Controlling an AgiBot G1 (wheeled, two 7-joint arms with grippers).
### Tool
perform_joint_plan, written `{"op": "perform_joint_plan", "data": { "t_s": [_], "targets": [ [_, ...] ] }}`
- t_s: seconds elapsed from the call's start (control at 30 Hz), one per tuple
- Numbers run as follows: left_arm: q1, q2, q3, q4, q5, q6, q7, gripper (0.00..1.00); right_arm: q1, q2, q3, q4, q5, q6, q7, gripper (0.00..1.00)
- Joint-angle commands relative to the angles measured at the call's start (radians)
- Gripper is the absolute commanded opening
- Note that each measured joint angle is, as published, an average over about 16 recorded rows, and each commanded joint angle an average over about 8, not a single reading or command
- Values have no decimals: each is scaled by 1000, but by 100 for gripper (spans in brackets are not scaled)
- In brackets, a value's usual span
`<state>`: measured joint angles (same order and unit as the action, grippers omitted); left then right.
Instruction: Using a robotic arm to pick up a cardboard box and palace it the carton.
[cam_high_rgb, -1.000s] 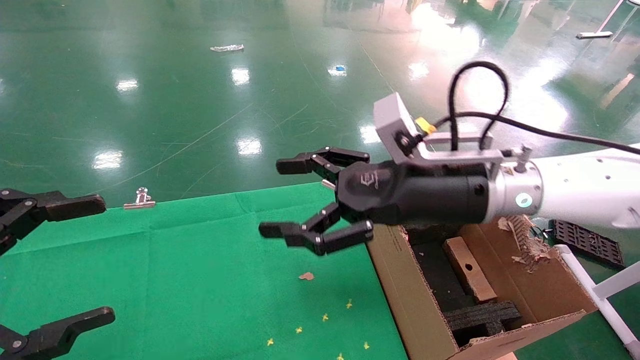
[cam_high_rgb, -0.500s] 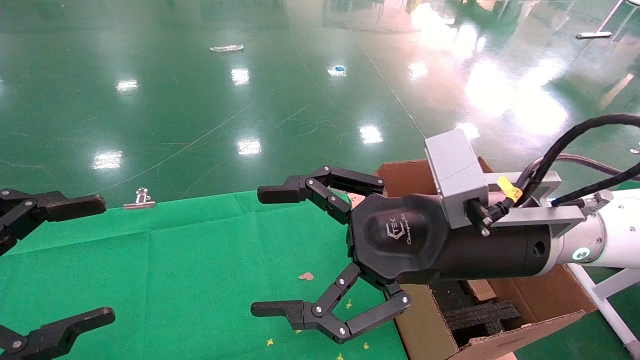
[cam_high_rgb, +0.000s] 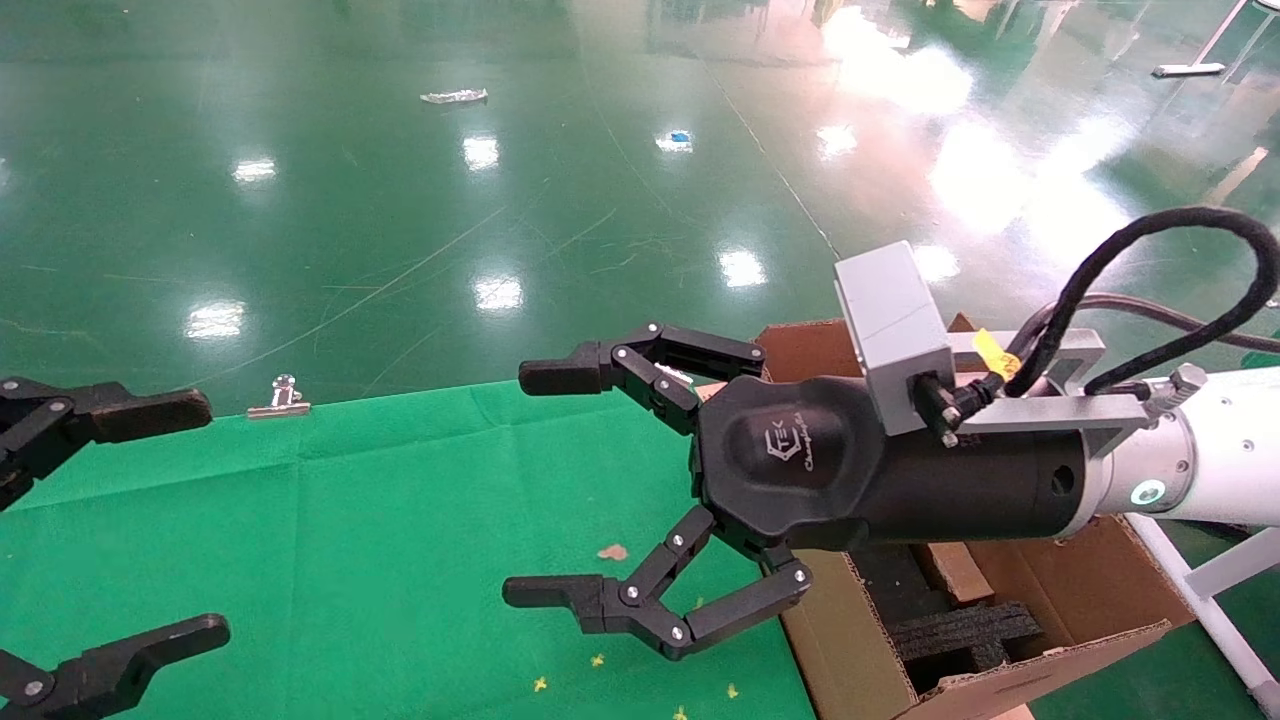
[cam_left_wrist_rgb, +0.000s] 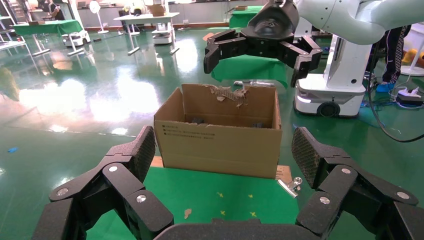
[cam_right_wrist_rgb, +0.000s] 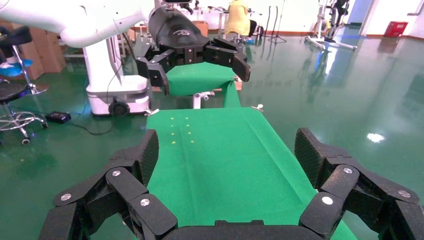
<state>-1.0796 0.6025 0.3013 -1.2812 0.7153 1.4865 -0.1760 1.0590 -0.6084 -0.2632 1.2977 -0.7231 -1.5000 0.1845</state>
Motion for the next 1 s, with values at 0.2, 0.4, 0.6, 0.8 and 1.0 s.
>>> {"op": "perform_joint_plan", "data": {
  "t_s": [0.2, 0.4, 0.6, 0.8, 1.0],
  "targets": [
    [0, 0, 0, 0, 0, 0, 0, 100, 8, -1, -8, -7, -4, 2, 2, 100],
    [0, 0, 0, 0, 0, 0, 0, 100, 11, -2, -12, -10, -6, 3, 2, 100],
    [0, 0, 0, 0, 0, 0, 0, 100, 13, -2, -14, -12, -7, 4, 3, 100],
    [0, 0, 0, 0, 0, 0, 0, 100, 15, -2, -16, -13, -7, 4, 3, 100],
    [0, 0, 0, 0, 0, 0, 0, 100, 15, -3, -17, -14, -7, 5, 3, 100]
  ]
}}
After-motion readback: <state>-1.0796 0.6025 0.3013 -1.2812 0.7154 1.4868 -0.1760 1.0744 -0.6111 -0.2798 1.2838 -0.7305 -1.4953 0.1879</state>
